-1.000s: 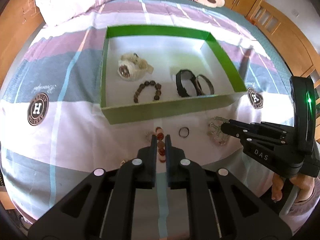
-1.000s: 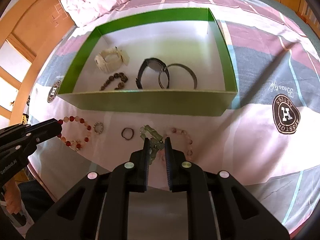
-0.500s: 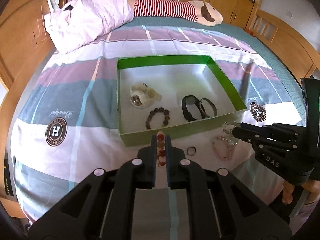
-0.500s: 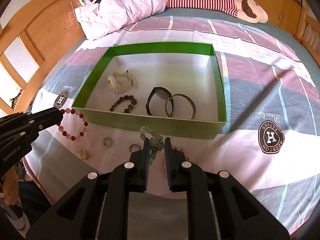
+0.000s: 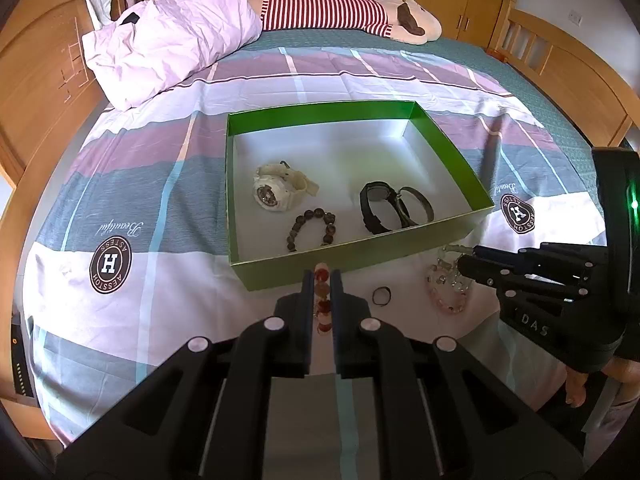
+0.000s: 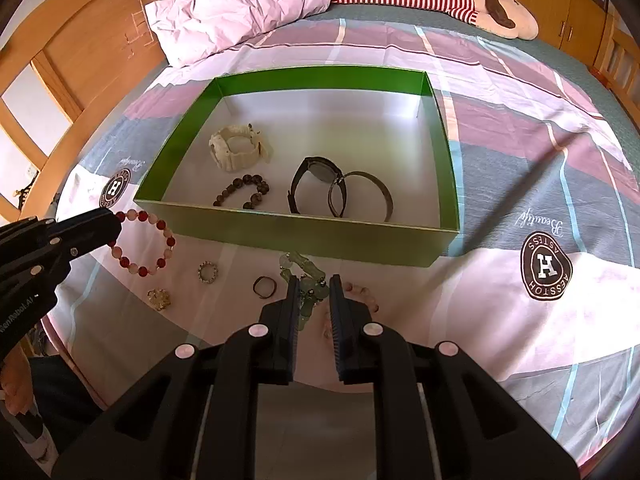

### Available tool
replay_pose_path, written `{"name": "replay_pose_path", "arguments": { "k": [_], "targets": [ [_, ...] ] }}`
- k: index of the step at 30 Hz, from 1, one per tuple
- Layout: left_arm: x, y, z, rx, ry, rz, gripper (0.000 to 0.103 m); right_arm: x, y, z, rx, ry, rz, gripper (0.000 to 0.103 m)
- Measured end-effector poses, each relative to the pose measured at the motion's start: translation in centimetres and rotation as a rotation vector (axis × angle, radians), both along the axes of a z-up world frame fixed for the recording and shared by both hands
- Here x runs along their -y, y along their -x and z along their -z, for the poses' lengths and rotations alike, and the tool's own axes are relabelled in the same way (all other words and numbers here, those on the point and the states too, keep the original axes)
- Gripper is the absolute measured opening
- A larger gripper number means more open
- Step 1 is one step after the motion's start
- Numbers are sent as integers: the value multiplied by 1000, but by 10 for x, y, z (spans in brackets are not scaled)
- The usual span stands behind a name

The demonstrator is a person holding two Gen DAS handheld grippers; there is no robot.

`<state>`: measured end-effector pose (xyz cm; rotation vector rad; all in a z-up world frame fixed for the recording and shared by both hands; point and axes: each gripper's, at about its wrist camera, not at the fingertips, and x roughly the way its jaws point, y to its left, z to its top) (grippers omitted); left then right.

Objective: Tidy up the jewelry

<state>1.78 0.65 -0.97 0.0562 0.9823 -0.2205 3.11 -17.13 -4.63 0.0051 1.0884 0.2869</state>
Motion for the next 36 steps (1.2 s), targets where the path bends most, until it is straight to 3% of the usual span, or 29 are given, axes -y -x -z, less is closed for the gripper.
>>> {"name": "replay_pose_path", "arguments": {
  "k": [36],
  "targets": [
    [19, 8, 4, 62, -117, 18, 8, -11, 3, 9, -9, 30, -22, 14]
  ]
}}
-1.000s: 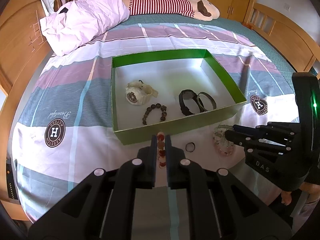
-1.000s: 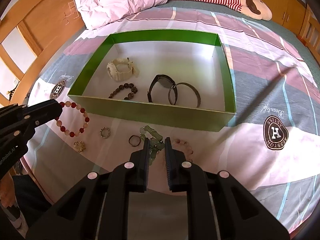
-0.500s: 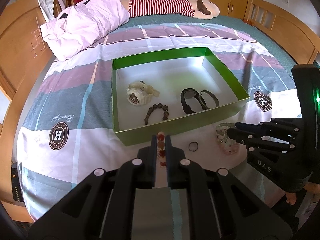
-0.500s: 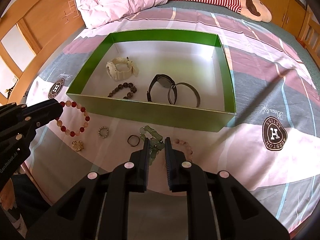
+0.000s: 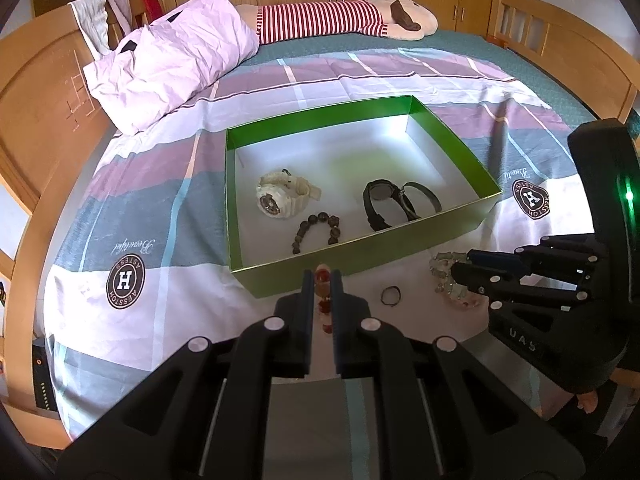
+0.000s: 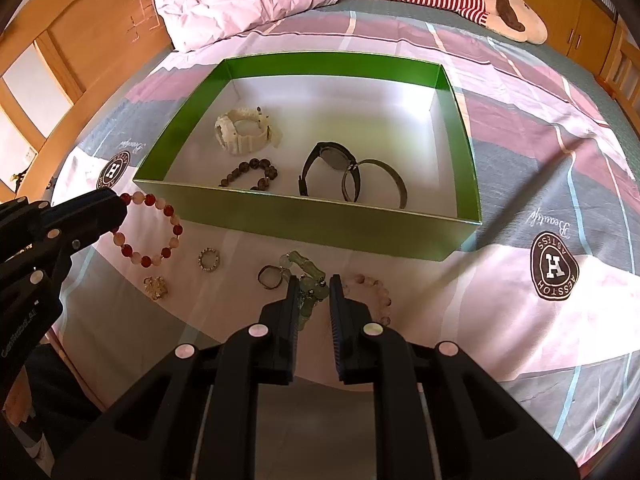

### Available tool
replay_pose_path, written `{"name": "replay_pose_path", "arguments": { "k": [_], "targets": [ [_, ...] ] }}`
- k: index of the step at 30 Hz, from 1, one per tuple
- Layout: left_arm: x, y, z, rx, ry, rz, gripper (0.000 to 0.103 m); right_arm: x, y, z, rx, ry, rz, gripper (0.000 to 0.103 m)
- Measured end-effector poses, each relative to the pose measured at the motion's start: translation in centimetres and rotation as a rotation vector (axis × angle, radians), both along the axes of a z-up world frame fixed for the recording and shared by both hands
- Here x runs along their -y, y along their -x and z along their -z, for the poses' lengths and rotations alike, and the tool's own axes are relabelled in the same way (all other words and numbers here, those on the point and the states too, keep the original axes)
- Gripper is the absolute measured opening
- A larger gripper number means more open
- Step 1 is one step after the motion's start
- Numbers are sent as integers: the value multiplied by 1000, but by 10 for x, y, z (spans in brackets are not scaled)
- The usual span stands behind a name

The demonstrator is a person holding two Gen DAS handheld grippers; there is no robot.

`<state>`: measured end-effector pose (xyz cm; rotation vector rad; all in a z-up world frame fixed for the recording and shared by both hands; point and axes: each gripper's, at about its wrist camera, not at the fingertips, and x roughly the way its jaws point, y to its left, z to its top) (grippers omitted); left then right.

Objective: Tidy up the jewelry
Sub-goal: 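Carry the red bead bracelet into the box with the left tool while the right drops the keychain in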

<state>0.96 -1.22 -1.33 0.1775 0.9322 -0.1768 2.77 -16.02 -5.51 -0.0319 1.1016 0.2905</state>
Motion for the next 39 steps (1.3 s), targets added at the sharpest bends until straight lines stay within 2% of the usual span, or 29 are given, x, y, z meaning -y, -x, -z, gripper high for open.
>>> {"name": "replay_pose_path", "arguments": {
  "k": [31, 39],
  "targets": [
    [8, 4, 2, 1, -7, 12, 8, -12, 0, 15, -28, 15, -22, 14],
    [3, 5, -4, 27, 18, -9, 8, -7, 3, -1, 23, -28, -24, 14]
  ]
}}
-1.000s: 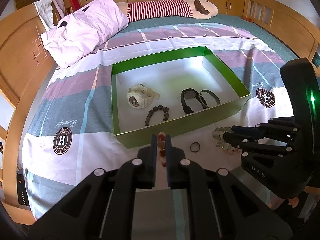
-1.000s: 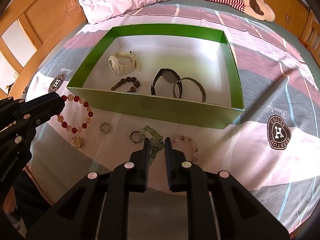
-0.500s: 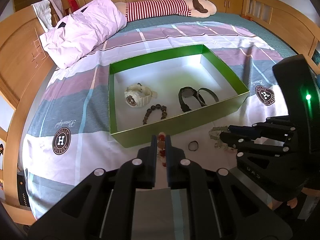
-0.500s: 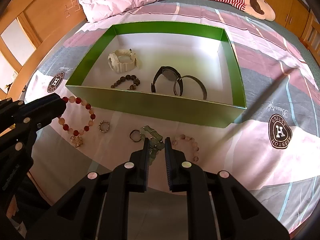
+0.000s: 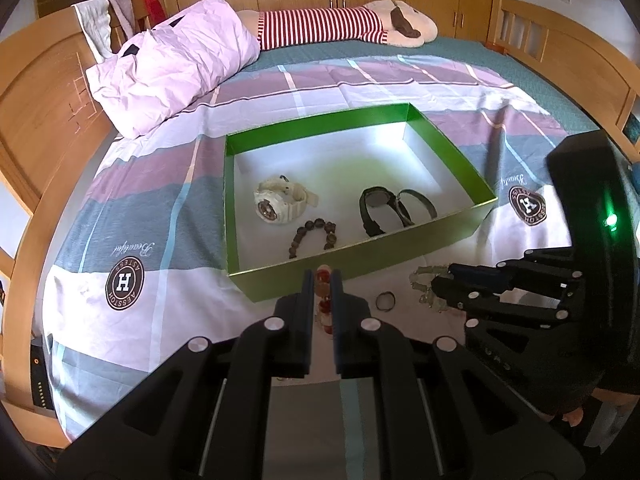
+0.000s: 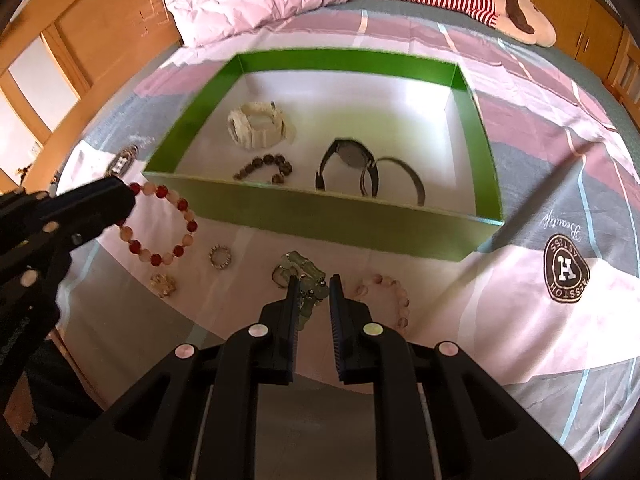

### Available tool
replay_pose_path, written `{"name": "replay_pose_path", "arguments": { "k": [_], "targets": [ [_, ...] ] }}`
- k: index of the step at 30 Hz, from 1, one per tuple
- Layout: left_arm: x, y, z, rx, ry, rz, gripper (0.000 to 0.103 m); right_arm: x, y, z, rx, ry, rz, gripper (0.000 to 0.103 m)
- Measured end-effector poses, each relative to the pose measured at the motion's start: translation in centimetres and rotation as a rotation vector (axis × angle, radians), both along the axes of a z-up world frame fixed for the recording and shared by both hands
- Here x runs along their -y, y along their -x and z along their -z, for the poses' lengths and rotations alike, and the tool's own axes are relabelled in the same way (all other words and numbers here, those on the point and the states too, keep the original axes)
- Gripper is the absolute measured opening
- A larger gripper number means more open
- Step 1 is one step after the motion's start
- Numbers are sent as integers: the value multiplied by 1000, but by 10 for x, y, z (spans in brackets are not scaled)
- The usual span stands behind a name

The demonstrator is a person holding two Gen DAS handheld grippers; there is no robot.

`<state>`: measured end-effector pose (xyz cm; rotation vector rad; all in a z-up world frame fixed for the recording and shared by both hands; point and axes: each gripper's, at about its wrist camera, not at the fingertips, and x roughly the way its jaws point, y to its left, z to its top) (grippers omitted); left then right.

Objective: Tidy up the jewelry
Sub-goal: 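Carry the red bead bracelet into the box with the left tool while the right drops the keychain in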

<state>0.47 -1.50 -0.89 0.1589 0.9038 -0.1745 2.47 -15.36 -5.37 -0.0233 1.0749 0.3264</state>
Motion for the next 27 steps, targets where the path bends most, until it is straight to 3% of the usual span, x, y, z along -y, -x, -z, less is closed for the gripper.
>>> {"name": "replay_pose_path", "arguments": {
  "k": [6, 14, 16, 20, 27],
  "targets": [
    [-5, -1, -16, 55, 35, -12, 8, 9, 1, -25, 92, -77, 11, 14],
    [-30, -43, -44, 58, 171, -61, 8, 30, -26, -62, 208, -221, 119, 14],
    [-33, -56, -43, 57, 170, -81, 8, 30, -39, -59, 212, -209, 137, 14],
    [-38, -88, -21, -24, 219, -95, 8, 35, -61, -36, 151, -183, 176, 15],
    [-35, -108, 25, -106, 142, -143, 8, 41, -74, -3, 56, -112, 204, 16]
  ]
}}
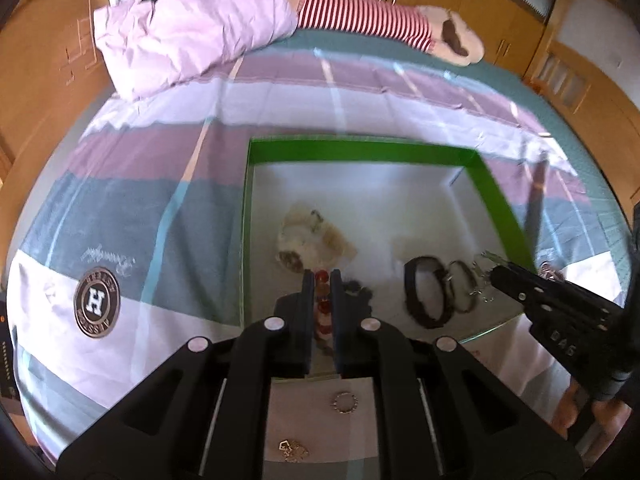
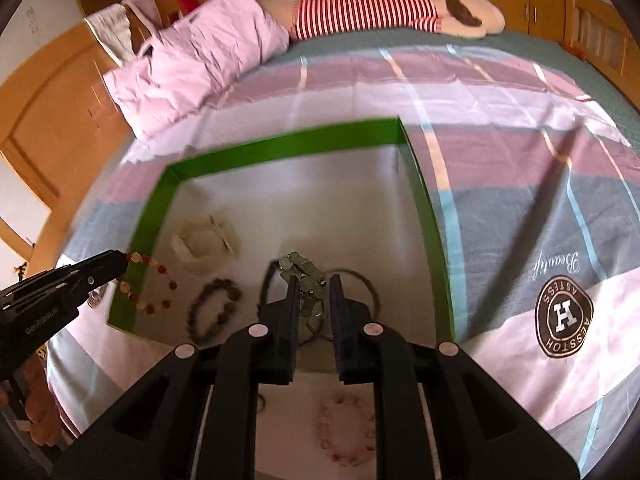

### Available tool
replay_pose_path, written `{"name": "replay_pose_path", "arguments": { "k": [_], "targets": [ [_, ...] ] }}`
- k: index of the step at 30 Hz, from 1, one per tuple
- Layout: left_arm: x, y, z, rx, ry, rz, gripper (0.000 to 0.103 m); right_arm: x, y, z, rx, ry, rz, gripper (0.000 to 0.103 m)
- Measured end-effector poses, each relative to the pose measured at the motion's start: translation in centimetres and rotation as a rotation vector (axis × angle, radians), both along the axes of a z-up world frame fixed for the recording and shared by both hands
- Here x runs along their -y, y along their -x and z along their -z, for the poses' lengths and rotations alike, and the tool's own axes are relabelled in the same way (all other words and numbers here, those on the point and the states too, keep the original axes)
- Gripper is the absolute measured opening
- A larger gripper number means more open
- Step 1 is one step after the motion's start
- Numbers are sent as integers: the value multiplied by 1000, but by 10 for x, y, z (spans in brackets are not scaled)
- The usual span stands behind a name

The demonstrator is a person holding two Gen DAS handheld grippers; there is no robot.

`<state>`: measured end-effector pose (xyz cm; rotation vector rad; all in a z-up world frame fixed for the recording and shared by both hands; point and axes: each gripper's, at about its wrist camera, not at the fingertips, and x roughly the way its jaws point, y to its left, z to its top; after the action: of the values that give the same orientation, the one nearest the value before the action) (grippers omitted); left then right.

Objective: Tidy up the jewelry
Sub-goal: 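Carry the red bead bracelet into the box with the left tool while the right drops the keychain in, then move the right tool to the pink bead bracelet on the bed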

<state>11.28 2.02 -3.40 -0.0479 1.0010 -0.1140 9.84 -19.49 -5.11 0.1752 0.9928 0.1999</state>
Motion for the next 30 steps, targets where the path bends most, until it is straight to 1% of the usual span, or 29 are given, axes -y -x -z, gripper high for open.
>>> {"name": "replay_pose_path", "arguments": {
  "k": [2, 3, 4, 5, 6, 8, 10, 12, 13, 14, 15, 17, 18, 20, 21, 24, 30],
  "targets": [
    [2, 1, 6, -4, -27, -10, 10, -2, 4, -1, 5, 32, -10, 24],
    [4, 5, 7, 5, -73, -29, 14, 0, 8, -4, 16, 34, -6, 35],
    [5, 10, 6, 14, -110, -45, 16, 3, 15, -9, 35, 21, 1, 43],
    [5, 17, 3, 25, -135, -56, 16, 6, 22, -15, 56, -7, 3, 45],
    [3, 28, -2, 36, -136, -64, 18, 9, 35, -22, 71, -55, -14, 46],
    [-1, 52, -12, 37, -97, -62, 23, 8, 53, -28, 61, -84, -56, 46],
    [-2, 74, -16, 41, -80, -24, 33, -1, 70, -28, 34, -53, -110, 46],
    [-1, 88, -7, 16, -111, -23, 34, -13, 81, -20, 17, 6, -153, 46],
    [0, 90, 0, -11, -129, -20, 34, -17, 83, -17, 4, 23, -161, 51],
    [0, 89, 7, -39, -138, -20, 34, -22, 83, -10, -20, 42, -169, 54],
    [0, 88, 13, -70, -139, -23, 34, -24, 82, -6, -33, 49, -169, 55],
    [0, 86, 20, -97, -139, -33, 34, -29, 80, 1, -54, 68, -166, 55],
    [-1, 86, 21, -104, -144, -42, 34, -30, 80, 3, -58, 80, -164, 55],
    [-2, 87, 22, -108, -144, -47, 40, -28, 80, 6, -61, 94, -156, 55],
    [-2, 87, 22, -109, -146, -48, 45, -28, 79, 9, -70, 99, -150, 57],
    [-2, 88, 22, -114, -153, -47, 45, -24, 78, 15, -102, 101, -129, 57],
    [1, 87, 24, -122, -165, -42, 46, -16, 75, 19, -124, 89, -103, 58]
  ]
}}
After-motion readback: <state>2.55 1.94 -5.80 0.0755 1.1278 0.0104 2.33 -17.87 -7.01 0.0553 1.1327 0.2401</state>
